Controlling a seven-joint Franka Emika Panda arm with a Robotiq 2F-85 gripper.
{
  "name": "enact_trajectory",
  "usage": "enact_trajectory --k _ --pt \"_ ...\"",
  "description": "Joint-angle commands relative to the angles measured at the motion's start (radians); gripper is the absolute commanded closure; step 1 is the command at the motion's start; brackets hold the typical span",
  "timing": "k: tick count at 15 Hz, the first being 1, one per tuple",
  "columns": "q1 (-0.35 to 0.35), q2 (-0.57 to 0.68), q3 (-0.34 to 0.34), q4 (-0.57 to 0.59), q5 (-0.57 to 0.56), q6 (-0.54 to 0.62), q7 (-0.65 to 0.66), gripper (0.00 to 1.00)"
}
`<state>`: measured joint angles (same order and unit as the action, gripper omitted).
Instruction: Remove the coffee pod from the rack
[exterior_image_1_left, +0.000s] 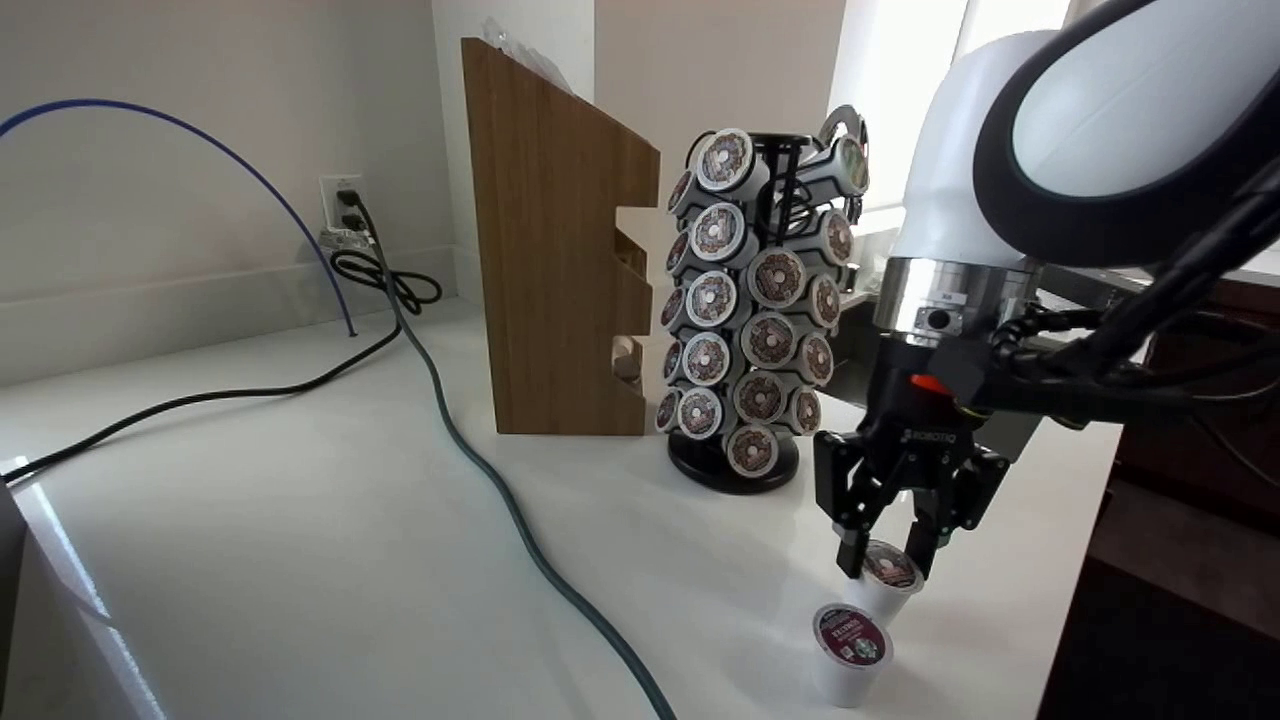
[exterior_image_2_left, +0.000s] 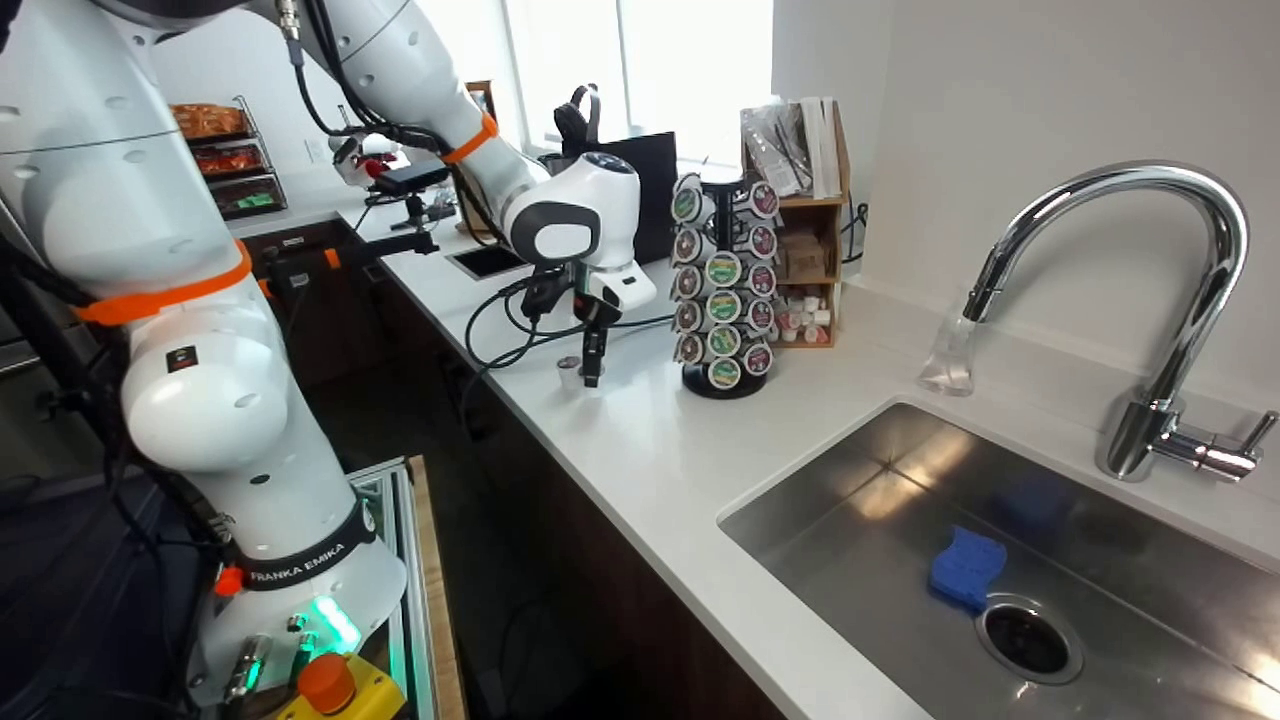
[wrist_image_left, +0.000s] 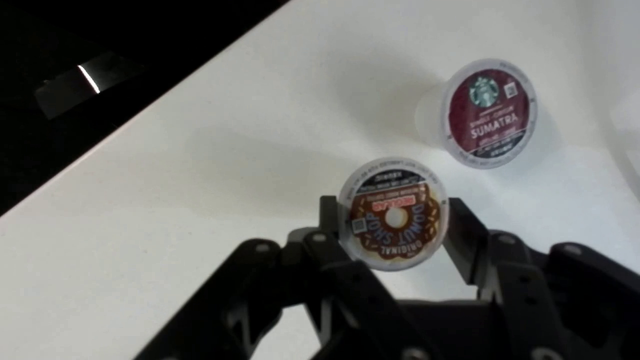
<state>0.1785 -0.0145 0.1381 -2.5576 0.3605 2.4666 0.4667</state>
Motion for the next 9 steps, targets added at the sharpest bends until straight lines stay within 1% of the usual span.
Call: enact_trajectory --k 1,2,3,4,7,9 --pt "-0.011 0.047 0.005 0.051 -0.040 -0.037 0.042 0.71" --pt "-0.010 0.053 0.004 0.057 -0.046 -0.043 0.047 0.71" --pt "-0.009 0.057 0.004 0.060 -0.052 -0.051 0.051 0.21" --pt "-0.008 0.061 0.004 0.063 -0.058 -0.054 0.056 0.20" --pt "-0.004 0.052 0.006 0.071 -0.063 -0.074 0.052 0.00" --pt "0.000 0.024 0.012 0.072 -0.064 -0.093 0.053 0.00"
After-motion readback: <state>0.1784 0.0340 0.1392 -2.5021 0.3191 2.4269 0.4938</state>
